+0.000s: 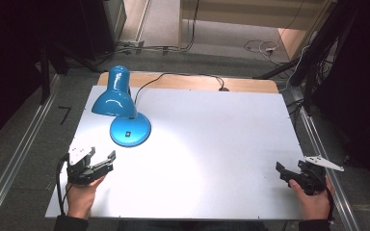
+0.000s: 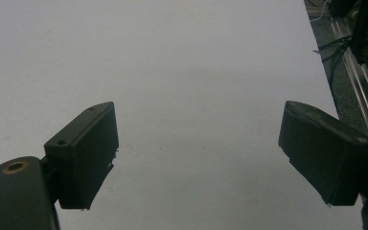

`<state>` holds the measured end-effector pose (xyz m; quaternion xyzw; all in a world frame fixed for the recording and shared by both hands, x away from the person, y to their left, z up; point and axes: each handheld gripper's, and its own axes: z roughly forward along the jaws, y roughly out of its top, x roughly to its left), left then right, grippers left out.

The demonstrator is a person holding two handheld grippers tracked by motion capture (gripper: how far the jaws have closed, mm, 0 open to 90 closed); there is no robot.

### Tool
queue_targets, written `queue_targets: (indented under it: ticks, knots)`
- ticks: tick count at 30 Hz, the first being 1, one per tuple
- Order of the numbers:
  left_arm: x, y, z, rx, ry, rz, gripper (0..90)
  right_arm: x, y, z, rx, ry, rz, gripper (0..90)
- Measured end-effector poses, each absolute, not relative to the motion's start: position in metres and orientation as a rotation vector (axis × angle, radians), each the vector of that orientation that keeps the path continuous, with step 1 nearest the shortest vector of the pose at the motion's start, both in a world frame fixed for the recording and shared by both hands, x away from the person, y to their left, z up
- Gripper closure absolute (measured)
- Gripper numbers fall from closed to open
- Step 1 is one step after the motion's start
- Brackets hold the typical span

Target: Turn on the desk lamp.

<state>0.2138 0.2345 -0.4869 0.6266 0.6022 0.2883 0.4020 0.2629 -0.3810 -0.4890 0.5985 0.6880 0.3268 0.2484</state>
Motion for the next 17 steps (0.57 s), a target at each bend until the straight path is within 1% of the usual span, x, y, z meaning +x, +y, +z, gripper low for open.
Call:
queue_targets:
  ticks: [10,13,17]
  knots:
    - [0.207,0.246,-0.490,1.579,1.553,0.728,26.0,0.262,-0.383,-0.490,1.641,1.874,0.892,12.1]
    - [0.208,0.252,-0.492,1.559,1.580,0.688,22.4,0.261,-0.384,-0.490,1.640,1.878,0.886,12.2]
    - [0.211,0.256,-0.495,1.564,1.606,0.667,14.9,0.261,-0.382,-0.490,1.636,1.877,0.882,12.1]
